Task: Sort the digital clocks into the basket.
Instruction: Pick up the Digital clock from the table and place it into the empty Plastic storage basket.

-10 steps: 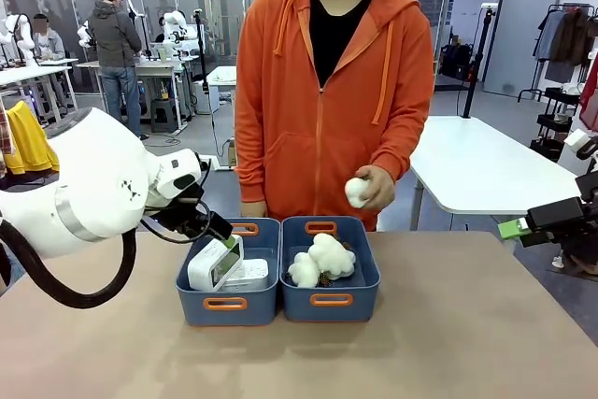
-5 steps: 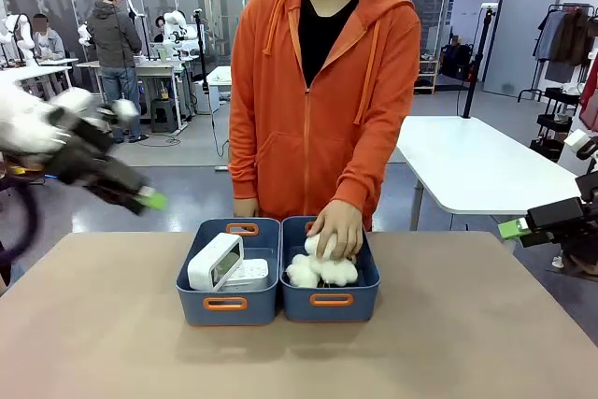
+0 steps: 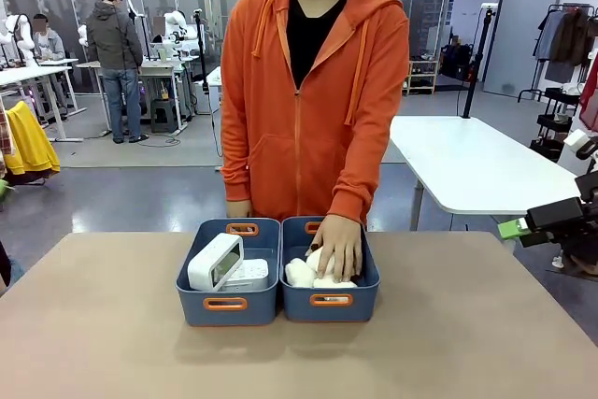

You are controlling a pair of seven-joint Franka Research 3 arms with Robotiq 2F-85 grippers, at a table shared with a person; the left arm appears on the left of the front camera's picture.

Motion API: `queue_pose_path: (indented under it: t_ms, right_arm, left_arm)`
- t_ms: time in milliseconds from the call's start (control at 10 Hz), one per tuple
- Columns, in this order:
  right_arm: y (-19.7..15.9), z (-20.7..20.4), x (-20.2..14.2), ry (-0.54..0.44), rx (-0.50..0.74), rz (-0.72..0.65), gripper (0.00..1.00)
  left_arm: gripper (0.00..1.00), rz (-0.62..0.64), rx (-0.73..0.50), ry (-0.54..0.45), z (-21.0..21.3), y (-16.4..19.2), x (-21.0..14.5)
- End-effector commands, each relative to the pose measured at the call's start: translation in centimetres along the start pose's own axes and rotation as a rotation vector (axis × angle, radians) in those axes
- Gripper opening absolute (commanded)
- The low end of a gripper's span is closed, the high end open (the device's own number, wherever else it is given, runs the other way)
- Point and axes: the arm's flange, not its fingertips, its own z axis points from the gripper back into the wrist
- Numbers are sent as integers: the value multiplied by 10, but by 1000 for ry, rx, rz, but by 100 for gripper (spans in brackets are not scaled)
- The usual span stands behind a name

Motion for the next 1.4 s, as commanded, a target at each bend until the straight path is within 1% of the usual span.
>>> queue_pose_path:
  t_ms: [0,100,200,300,400,1300]
  right_arm:
    - [1,1,-1,-4,-1,6,100]
    - [1,1,-1,-4,-1,6,100]
    - [1,1,-1,-4,-1,6,100]
    - [1,1,-1,-4,-1,6,100]
    - [1,1,-1,-4,-1,6,100]
    - [1,1,-1,-4,-1,6,100]
  left_arm:
    - [100,24,-29,-150,48,27,-22]
    - [100,29,-36,-205,69,37,-41]
    - [100,37,-57,-226,70,43,-50]
    - [100,16,-61,-209,58,46,-49]
    - [100,45,2,-208,79,28,-57]
    - [100,45,2,-208,79,28,-57]
